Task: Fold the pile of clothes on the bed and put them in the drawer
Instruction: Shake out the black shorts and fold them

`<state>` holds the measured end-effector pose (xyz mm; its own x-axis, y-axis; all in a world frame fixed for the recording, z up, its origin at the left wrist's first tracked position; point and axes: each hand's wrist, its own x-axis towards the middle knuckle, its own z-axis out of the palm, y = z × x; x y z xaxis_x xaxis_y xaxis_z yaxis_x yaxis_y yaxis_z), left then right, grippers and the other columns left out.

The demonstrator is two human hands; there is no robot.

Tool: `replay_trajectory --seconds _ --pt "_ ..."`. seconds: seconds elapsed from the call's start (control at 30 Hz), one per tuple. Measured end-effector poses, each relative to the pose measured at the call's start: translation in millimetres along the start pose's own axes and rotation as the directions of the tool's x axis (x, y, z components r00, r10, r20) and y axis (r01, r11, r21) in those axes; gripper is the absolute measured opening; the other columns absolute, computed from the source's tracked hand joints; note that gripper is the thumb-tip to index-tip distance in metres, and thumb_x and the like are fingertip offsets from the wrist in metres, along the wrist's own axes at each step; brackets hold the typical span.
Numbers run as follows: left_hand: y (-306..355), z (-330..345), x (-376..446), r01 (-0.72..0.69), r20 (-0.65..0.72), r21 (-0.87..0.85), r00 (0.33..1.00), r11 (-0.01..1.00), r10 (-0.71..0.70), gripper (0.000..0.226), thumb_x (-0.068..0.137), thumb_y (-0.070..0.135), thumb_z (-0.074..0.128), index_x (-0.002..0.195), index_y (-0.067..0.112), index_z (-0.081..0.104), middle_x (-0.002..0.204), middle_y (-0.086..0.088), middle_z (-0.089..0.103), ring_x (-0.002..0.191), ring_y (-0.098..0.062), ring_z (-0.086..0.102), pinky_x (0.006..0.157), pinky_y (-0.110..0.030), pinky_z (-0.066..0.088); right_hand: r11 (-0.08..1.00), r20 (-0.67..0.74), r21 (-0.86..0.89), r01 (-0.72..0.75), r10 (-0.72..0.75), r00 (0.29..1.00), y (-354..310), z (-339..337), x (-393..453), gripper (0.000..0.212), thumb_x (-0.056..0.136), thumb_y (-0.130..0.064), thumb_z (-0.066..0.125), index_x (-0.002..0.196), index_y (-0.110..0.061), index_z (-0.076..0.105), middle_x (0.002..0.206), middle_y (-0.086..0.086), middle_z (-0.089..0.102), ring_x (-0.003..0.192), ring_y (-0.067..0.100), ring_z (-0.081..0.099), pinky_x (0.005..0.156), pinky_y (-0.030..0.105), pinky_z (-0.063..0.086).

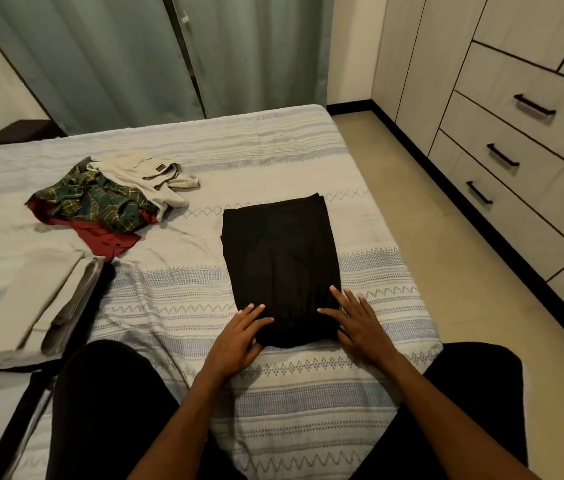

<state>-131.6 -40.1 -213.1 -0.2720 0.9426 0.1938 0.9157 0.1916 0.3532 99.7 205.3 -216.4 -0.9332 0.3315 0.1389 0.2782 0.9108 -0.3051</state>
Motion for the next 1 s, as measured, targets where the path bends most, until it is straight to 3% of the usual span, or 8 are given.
replay_trajectory --seconds 0.1,0.17,0.23,0.3,0.43,0.57,0.7,1.0 --pt "22 -18 10 0.103 -0.064 -0.159 0.991 0.982 -0.115 0.04 0.094 0.046 0.055 0.127 0.023 0.061 0.113 0.001 0.071 0.109 -0.018 0.066 0.097 -0.034 0.05 0.985 -0.103 0.169 0.013 0.004 0.995 -4 -6 6 0.051 0.085 -0.025 0.046 0.135 -0.02 0.058 0.155 0.004 0.044 0.15 0.022 0.025 0.124 0.037 0.011" --pt "37 -35 16 0.256 -0.054 -0.21 0.961 0.943 -0.273 0.044 0.091 0.06 0.052 0.116 0.026 0.063 0.084 0.005 0.072 0.076 -0.014 0.069 0.069 -0.03 0.054 0.944 -0.086 0.327 -0.036 0.068 0.994 -12 -15 8 0.041 0.092 -0.03 0.053 0.124 -0.007 0.065 0.134 0.015 0.063 0.14 0.023 0.042 0.121 0.031 0.022" --pt "48 -47 19 0.329 -0.006 -0.352 0.935 0.876 -0.354 0.039 0.089 0.06 0.057 0.103 0.024 0.068 0.076 0.007 0.07 0.07 -0.007 0.066 0.062 -0.029 0.052 0.877 -0.064 0.469 -0.103 0.15 0.987 -17 -23 7 0.043 0.095 -0.05 0.056 0.105 -0.01 0.069 0.102 0.01 0.073 0.111 0.023 0.065 0.096 0.039 0.05" --pt "53 -54 25 0.382 0.084 -0.54 0.911 0.75 -0.403 0.03 0.092 0.047 0.065 0.087 0.018 0.067 0.072 0.004 0.066 0.069 -0.004 0.063 0.062 -0.027 0.048 0.793 -0.061 0.594 -0.137 0.215 0.975 -18 -28 14 0.048 0.093 -0.063 0.054 0.092 -0.016 0.065 0.081 -0.008 0.067 0.079 0.011 0.066 0.067 0.037 0.05" --pt "45 -60 52 0.451 0.126 -0.708 0.837 0.543 -0.532 0.043 0.088 0.052 0.067 0.074 0.013 0.056 0.068 0.0 0.057 0.066 -0.011 0.058 0.062 -0.031 0.042 0.622 -0.018 0.74 -0.257 0.401 0.916 -21 -35 52 0.048 0.092 -0.059 0.058 0.104 -0.013 0.066 0.093 -0.002 0.069 0.086 0.013 0.065 0.076 0.037 0.05" --pt "24 -61 109 0.507 -0.029 -0.618 0.748 0.6 -0.663 0.049 0.086 0.066 0.058 0.078 0.018 0.056 0.072 0.005 0.059 0.073 -0.013 0.062 0.062 -0.03 0.041 0.657 0.055 0.646 -0.388 0.467 0.882 -18 -42 114 0.039 0.099 -0.059 0.047 0.111 -0.024 0.059 0.096 -0.006 0.067 0.092 0.018 0.066 0.079 0.04 0.052" --pt "-3 -56 164 0.657 -0.111 -0.314 0.692 0.686 -0.714 0.065 0.097 0.065 0.039 0.127 0.011 0.057 0.12 -0.013 0.067 0.113 -0.034 0.062 0.087 -0.041 0.05 0.732 0.056 0.485 -0.479 0.521 0.852 -6 -44 181 0.052 0.102 -0.06 0.037 0.132 -0.02 0.051 0.115 0.011 0.067 0.108 0.035 0.063 0.087 0.044 0.051" --pt "-59 -31 221 0.718 -0.087 -0.017 0.692 0.695 -0.717 0.059 0.102 0.059 0.025 0.11 0.009 0.056 0.102 -0.011 0.068 0.094 -0.033 0.064 0.07 -0.038 0.041 0.875 -0.082 0.046 -0.483 0.485 0.871 19 -4 252 0.05 0.107 -0.05 0.027 0.121 -0.008 0.049 0.096 0.015 0.07 0.082 0.04 0.066 0.063 0.04 0.042"
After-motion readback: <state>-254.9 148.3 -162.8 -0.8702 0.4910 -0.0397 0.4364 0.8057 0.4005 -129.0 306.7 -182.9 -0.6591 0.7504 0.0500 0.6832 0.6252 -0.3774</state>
